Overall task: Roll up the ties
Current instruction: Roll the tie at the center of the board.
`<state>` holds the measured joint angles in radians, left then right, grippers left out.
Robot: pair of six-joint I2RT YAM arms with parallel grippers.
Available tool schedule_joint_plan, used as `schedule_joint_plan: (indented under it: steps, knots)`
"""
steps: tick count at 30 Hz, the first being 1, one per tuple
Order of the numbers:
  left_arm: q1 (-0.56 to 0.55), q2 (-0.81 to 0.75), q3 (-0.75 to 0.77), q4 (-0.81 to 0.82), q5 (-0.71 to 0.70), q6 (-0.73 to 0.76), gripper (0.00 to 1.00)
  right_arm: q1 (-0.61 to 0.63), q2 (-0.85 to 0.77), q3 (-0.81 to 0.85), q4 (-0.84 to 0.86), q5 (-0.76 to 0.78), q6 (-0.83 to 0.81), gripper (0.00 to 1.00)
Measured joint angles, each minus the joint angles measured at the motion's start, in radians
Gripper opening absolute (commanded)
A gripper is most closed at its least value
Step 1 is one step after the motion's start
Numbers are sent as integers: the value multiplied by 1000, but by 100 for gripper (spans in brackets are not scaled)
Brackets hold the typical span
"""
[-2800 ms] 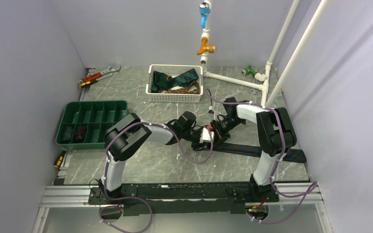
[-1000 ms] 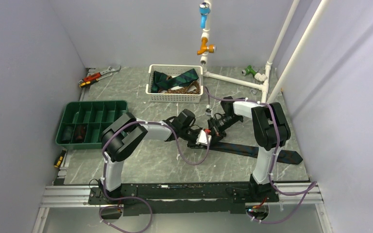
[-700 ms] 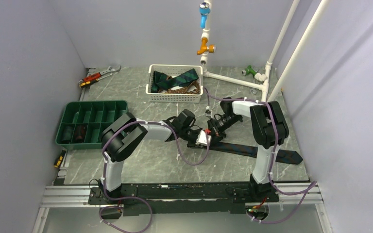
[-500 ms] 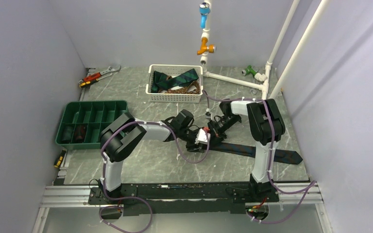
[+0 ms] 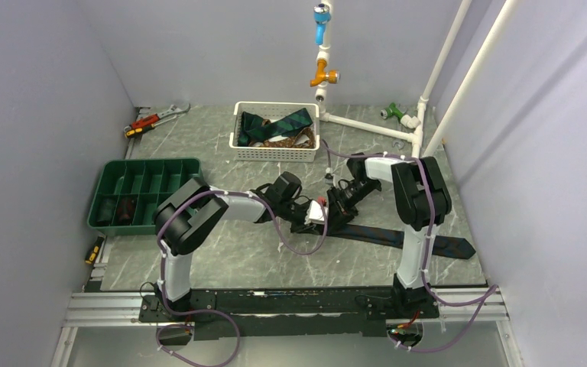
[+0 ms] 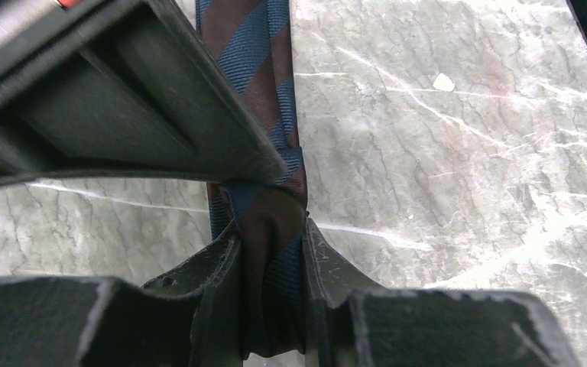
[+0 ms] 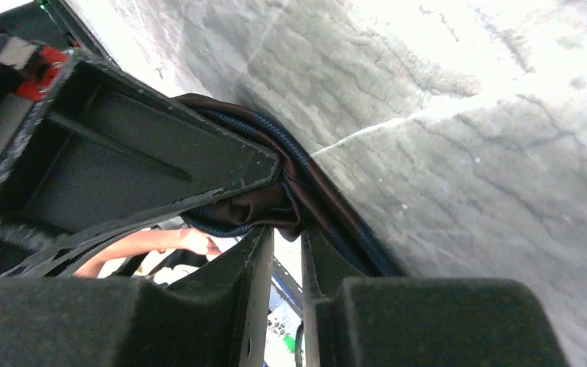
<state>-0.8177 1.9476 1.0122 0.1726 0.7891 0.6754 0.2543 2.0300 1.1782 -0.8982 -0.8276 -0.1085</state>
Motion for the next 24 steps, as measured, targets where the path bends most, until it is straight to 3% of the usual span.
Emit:
schedule_joint_plan:
  steps: [1,3,10,12,19,24]
  knots:
    - [0,0,0,1,0,-8,17,-3,-13,0,3,6,0,0]
    - [2,0,0,4,0,-24,20,-8,-42,0,15,11,-2,0]
    - [18,0,-21,36,15,-85,69,-6,-53,6,31,28,0,0]
    - [26,-3,-34,53,33,-96,76,1,-40,18,31,44,-5,0]
    - [114,-91,-215,171,78,-116,74,35,-18,32,37,84,-11,0]
    - [130,-100,-239,212,59,-111,75,40,-17,35,35,92,-12,0]
